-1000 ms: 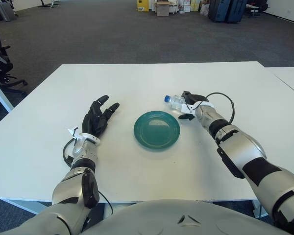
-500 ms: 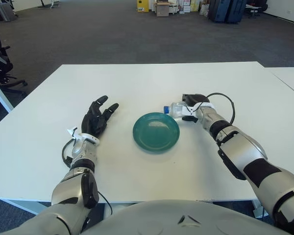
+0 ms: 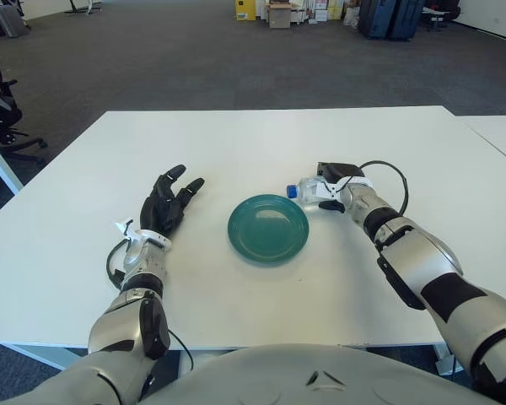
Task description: Put the bottle into the plate.
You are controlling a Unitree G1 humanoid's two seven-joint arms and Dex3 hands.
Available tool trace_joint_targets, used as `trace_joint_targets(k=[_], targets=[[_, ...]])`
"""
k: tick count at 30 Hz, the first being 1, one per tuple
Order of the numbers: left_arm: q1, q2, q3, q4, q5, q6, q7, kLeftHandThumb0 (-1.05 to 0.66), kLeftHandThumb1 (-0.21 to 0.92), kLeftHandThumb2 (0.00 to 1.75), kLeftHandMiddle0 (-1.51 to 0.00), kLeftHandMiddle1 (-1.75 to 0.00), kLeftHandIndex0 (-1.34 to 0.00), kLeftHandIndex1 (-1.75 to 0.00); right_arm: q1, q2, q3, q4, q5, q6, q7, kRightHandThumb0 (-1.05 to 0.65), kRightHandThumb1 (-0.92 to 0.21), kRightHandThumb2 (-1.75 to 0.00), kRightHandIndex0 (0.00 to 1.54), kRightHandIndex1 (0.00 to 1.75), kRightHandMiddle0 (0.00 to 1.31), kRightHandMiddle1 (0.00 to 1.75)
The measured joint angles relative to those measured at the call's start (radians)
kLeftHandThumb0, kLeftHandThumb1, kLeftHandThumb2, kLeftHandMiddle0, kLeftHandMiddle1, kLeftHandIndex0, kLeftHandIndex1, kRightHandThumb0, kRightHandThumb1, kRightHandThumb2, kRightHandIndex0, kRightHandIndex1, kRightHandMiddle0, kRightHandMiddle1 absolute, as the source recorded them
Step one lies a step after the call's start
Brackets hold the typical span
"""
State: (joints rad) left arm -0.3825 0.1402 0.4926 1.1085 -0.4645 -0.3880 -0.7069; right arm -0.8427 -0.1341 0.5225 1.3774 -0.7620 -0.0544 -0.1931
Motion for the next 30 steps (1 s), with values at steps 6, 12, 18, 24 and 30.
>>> trace_joint_targets(k=[6,12,18,24,30], targets=[[-0.002,0.003,-0.001,0.003,0.001,0.004,0.0,-0.9,0.92,0.88,-0.48,-0.79,-0.2,-1.12,0.001,-0.003,0.001,0.0,-0.001,-0.004,-0.002,0.0,-0.17,-1.46,0.72,1.64,0.54,1.75],[-0.007,0.007,-0.008,0.014,0.007,0.002,0.006,-0.9,0.92,0.86,-0.46,-0.79,-0.18,-1.11,0.002,-0.012,-0.01,0.0,0.005,-0.011,-0.001,0.0,-0.17,-1.46,0.72,1.66,0.53,1.75],[-0.013,0.014,-0.024,0.032,0.035,-0.017,0.028,-0.88,0.92,0.84,-0.46,-0.79,-0.18,-1.12,0.001,-0.021,-0.054,0.0,0.044,0.004,-0.001,0.0,-0.17,-1.46,0.72,1.66,0.52,1.75],[-0.013,0.015,-0.076,0.044,0.112,-0.09,0.094,-0.86,0.92,0.81,-0.44,-0.84,-0.16,-1.14,-0.004,-0.033,-0.12,0.001,0.107,0.018,0.001,0.0,-0.17,-1.46,0.73,1.65,0.53,1.75],[-0.014,0.021,-0.141,0.053,0.209,-0.157,0.202,-0.85,0.92,0.8,-0.37,-0.81,-0.12,-1.12,-0.017,-0.051,-0.154,-0.004,0.135,-0.025,-0.015,0.0,-0.16,-1.48,0.74,1.66,0.52,1.75]])
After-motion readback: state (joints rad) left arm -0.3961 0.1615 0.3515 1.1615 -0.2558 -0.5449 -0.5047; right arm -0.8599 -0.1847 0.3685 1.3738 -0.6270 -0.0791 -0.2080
